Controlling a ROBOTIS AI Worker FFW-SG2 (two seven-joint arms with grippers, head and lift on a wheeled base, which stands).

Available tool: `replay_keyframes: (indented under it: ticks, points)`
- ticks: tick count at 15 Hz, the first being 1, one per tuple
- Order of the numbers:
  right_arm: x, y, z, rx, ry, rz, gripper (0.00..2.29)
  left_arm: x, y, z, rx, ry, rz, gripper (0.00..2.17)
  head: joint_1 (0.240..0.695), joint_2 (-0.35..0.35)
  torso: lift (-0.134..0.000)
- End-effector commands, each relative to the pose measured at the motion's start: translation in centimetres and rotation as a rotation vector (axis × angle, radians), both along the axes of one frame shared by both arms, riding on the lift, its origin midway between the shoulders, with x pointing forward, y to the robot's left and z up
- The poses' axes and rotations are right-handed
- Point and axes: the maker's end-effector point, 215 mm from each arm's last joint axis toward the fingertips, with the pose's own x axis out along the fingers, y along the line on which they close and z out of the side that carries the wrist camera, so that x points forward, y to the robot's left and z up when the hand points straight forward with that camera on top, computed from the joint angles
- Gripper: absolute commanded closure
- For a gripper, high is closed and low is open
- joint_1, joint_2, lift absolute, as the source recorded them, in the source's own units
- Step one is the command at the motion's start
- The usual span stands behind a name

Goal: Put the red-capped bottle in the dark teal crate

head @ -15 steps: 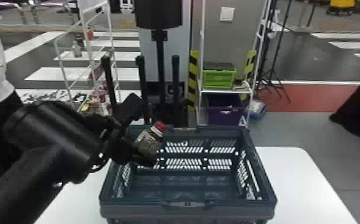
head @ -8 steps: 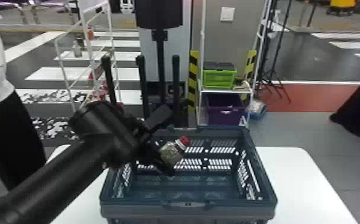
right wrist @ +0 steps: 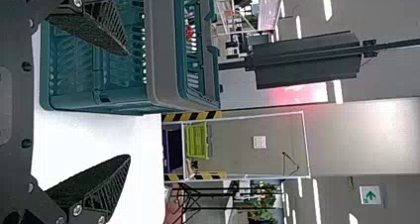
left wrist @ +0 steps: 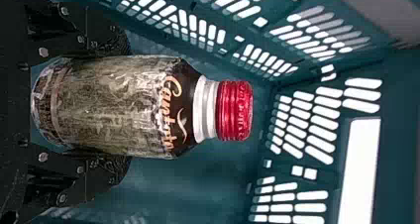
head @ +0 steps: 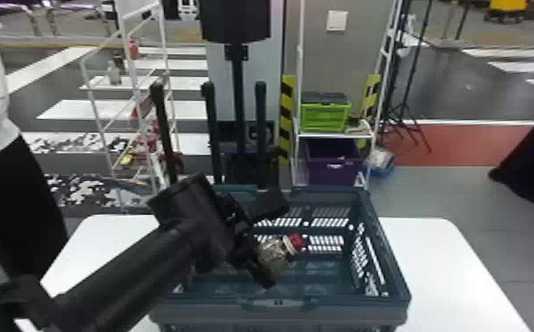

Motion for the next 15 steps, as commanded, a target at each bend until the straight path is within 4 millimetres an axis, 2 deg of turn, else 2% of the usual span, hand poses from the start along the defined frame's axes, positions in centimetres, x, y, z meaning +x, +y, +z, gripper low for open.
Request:
replay_keyframes:
  ticks: [1,3,4,5,7,8,10,12,15]
  points:
    - [0.0,0.0,-0.1,0.000,0.002,-0.001,0.15,-0.4,0.4,-0.9,0.030,0.006,-0.014,2.14,0.499,0.000,0.000]
    - [-0.1,0.0,-0.2,0.003,0.003,-0.004,0.15,-0.4,0.5,-0.8,0.031,0.006,-0.015,2.11,0.499,0.000,0.000]
    - [-0.1,0.0,-0.1,0.003,0.000,-0.005,0.15,-0.3,0.5,-0.7,0.030,0.001,-0.016,1.83,0.499,0.000,0.000]
    - [-0.1,-0.1,0.1,0.004,-0.007,-0.007,0.15,-0.2,0.5,-0.6,0.029,-0.006,-0.011,1.37,0.499,0.000,0.000]
    - [-0.1,-0.1,0.2,0.004,-0.009,-0.007,0.15,0.1,0.3,-0.3,0.020,-0.017,-0.007,0.14,0.499,0.000,0.000]
    - [-0.1,-0.1,0.1,0.005,-0.007,-0.008,0.15,0.3,0.2,-0.2,0.023,-0.031,-0.004,0.00,0.499,0.000,0.000]
    - [-0.2,-0.1,0.0,0.005,-0.006,-0.008,0.15,0.6,0.1,0.6,0.015,-0.045,0.000,0.00,0.499,0.000,0.000]
    - [-0.1,-0.1,0.0,0.005,-0.007,-0.008,0.15,1.5,0.5,2.6,-0.006,-0.069,0.042,0.01,0.499,0.000,0.000]
    - [-0.1,-0.3,0.2,0.004,-0.012,-0.011,0.15,2.9,2.8,7.2,-0.089,-0.102,0.181,0.03,0.499,0.000,0.000]
